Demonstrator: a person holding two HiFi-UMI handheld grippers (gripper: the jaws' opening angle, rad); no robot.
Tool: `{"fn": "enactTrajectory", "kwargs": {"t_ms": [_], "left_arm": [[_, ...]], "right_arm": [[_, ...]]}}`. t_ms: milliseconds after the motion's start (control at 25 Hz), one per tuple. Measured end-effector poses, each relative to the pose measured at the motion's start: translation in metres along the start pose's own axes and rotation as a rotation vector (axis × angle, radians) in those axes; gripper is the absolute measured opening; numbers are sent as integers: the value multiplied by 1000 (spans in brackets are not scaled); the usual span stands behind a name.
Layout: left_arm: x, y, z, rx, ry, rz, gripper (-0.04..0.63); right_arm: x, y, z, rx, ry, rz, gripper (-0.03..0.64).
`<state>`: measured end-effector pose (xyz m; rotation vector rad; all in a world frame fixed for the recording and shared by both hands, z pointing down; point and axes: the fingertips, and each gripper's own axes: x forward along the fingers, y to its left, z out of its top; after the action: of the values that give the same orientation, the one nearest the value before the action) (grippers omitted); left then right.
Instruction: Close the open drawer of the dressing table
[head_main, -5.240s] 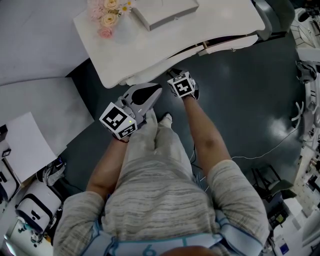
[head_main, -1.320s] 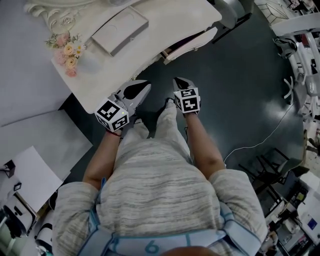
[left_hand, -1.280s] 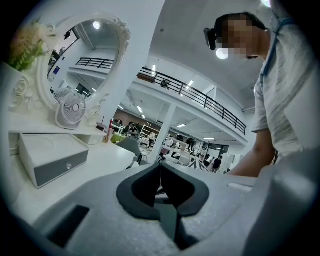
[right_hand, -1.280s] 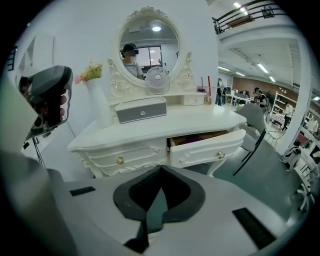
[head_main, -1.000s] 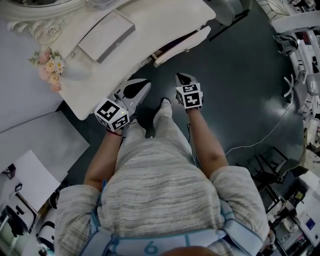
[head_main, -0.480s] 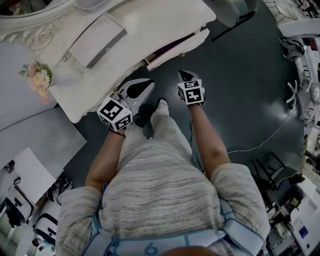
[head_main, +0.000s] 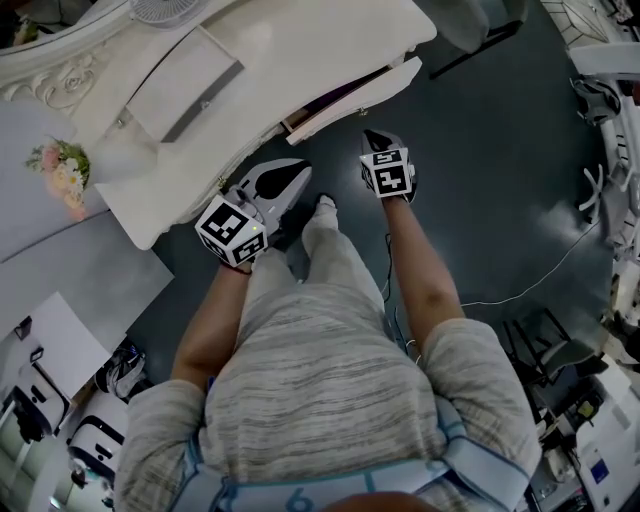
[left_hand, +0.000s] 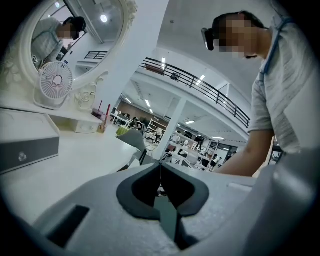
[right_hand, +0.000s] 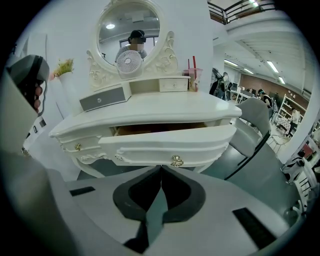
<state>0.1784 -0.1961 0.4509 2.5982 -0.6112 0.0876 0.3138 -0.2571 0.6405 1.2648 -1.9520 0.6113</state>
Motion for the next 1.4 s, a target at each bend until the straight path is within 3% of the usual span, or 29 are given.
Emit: {"fn": "enactTrajectory", "kwargs": {"t_ms": [1000,1040,1120,1400], "left_arm": [[18,16,-13,-6,57,14,17],[18,17,-13,-7,58,15,15],[19,17,-14,-8,58,17,17],[21,20,-14,-16,55,21,15]], "right_arm": [[45,-30,1,9,-3,6,14],[46,-31,1,8,-3,8,18],[49,-31,1,7,2,16,103],[60,-35,1,-11,31,14,110]]}}
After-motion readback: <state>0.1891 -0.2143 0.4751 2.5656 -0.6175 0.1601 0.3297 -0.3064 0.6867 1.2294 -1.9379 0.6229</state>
